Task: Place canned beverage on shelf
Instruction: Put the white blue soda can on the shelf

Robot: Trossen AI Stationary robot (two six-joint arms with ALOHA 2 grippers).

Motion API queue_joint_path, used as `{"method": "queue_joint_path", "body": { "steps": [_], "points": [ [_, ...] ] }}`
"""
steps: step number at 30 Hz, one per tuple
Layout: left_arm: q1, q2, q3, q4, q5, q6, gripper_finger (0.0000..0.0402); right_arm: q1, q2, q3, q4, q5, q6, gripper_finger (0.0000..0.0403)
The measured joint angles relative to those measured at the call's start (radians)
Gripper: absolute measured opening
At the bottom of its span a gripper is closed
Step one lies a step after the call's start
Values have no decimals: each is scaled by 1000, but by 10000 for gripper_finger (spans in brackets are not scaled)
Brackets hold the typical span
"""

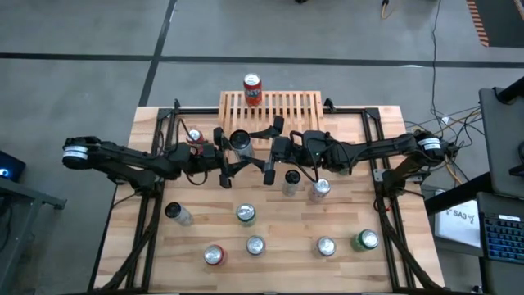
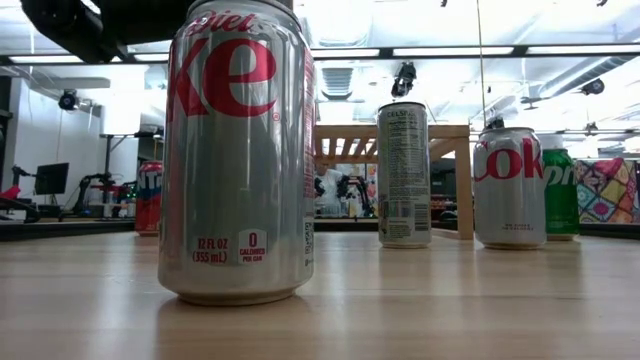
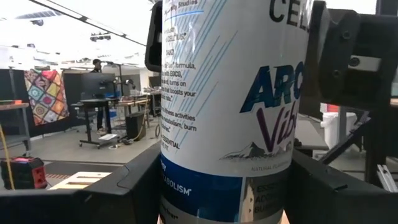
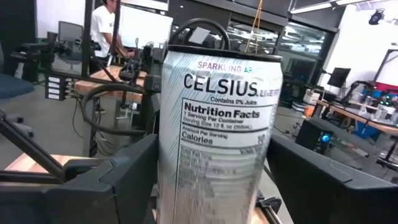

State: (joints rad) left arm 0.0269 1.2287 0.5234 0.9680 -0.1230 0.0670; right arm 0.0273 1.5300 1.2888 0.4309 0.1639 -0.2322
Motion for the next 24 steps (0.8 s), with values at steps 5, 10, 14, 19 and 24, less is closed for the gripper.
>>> {"method": "queue_joint_path", "body": {
  "steps": [5, 10, 14, 19, 24],
  "points": [
    [0, 53, 48, 14, -3, -3, 230, -2, 7, 10, -3, 3, 11, 280],
    [0, 72, 66, 1, -2, 2, 230, -2, 1, 13, -17, -2, 7, 268],
    [0, 65, 60, -5, -3, 4, 230, -4, -4, 13, -34, -3, 12, 256],
    [1, 57, 57, -17, -3, 9, 230, -8, -4, 16, -62, -5, 13, 259],
    [0, 51, 57, -68, -64, 34, 230, -8, -5, 15, -94, -1, 0, 294]
  ]
}}
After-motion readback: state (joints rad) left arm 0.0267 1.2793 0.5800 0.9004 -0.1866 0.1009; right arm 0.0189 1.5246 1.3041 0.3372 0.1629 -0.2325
